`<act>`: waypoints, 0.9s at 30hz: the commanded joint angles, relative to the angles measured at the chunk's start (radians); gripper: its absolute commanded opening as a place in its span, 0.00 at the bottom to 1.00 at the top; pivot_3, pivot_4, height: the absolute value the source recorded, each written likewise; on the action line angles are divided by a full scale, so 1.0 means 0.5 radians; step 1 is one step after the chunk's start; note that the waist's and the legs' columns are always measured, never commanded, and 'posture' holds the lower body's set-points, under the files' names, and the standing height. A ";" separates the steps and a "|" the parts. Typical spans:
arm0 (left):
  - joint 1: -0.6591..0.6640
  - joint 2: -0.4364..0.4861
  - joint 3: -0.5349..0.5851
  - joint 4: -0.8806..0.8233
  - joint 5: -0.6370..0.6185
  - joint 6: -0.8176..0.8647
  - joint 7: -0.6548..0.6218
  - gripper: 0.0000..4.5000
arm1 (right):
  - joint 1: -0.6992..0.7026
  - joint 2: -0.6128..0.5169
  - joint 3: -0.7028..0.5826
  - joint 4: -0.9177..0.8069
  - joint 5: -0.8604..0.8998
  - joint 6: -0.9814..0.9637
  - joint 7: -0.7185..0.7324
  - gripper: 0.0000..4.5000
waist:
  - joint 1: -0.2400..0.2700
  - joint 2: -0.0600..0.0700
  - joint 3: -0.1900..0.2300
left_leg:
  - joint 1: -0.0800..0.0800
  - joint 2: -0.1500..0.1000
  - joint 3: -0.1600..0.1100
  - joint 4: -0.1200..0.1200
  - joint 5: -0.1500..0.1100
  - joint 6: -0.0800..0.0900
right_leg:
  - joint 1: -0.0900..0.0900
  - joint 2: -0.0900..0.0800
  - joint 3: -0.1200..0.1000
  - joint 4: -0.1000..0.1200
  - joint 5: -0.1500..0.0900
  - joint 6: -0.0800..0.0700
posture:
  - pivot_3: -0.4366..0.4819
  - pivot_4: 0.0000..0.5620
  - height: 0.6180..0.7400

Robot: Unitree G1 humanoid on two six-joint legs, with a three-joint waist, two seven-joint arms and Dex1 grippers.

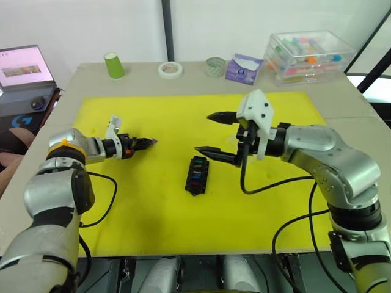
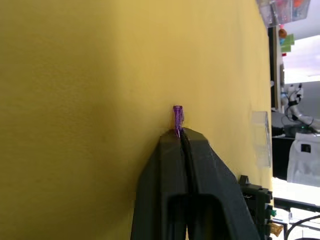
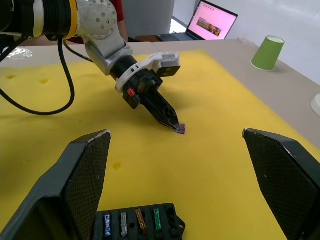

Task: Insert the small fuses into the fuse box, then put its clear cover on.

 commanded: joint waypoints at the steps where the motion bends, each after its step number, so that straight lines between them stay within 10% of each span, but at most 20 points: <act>1: 0.014 0.011 0.018 -0.001 0.016 0.021 -0.006 0.01 | -0.043 0.009 -0.017 -0.042 0.011 -0.029 0.010 1.00 | 0.000 0.000 0.000 | 0.000 0.000 0.000 0.000 0.000 0.000 | 0.000 0.000 0.000 0.000 0.000 0.000 | 0.48 0.27 1.00; 11: -0.078 0.143 -0.060 -0.210 -0.100 0.461 -0.483 0.01 | -0.005 -0.013 -0.158 -0.012 0.160 0.052 0.055 1.00 | -0.005 0.000 0.000 | -0.001 0.000 0.000 0.000 0.000 0.000 | -0.002 0.000 0.000 0.001 0.000 0.000 | 0.48 0.27 1.00; 15: 0.098 0.220 -0.154 -1.028 -0.416 0.780 -0.706 0.01 | -0.008 -0.039 -0.340 0.037 0.397 0.215 0.069 1.00 | -0.004 0.000 0.000 | -0.014 0.000 -0.002 0.005 0.000 0.000 | -0.009 0.000 0.000 0.006 0.000 0.000 | 0.48 0.27 1.00; 19: 0.551 -0.010 0.280 -2.332 -0.953 0.744 -0.581 0.01 | -0.027 -0.073 -0.479 0.161 0.659 0.402 0.122 1.00 | -0.006 0.001 0.000 | -0.015 0.002 -0.002 0.004 0.000 0.000 | -0.011 -0.004 0.002 0.006 0.000 0.000 | 0.48 0.27 1.00; 27: 0.921 -0.044 -0.071 -3.282 -0.886 0.153 -0.352 0.01 | -0.079 -0.064 -0.497 0.296 0.916 0.578 0.156 1.00 | 0.002 0.002 0.000 | -0.017 0.005 0.001 0.013 0.000 0.000 | -0.006 -0.002 0.002 -0.006 0.000 -0.001 | 0.48 0.27 1.00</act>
